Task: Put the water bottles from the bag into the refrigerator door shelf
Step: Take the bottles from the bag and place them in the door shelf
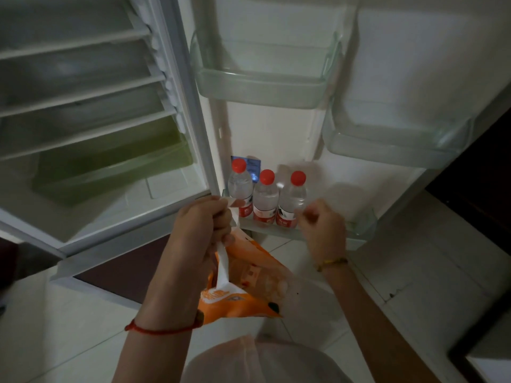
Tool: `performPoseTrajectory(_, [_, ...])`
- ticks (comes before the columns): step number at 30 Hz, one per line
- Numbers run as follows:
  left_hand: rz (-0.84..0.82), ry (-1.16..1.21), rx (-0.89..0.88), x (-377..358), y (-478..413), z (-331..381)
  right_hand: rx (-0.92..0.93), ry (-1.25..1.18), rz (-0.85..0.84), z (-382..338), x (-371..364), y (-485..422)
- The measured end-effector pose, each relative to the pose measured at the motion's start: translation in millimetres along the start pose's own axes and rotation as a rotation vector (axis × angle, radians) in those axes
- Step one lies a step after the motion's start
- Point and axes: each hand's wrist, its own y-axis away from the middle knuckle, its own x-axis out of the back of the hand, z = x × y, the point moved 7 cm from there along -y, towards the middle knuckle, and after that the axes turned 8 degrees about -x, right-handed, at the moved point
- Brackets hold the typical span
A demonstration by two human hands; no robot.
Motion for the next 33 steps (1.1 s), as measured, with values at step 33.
performPoseTrajectory(33, [-0.057, 0.023, -0.052, 20, 15, 22, -0.207, 0.577, -0.883, 56, -111, 116])
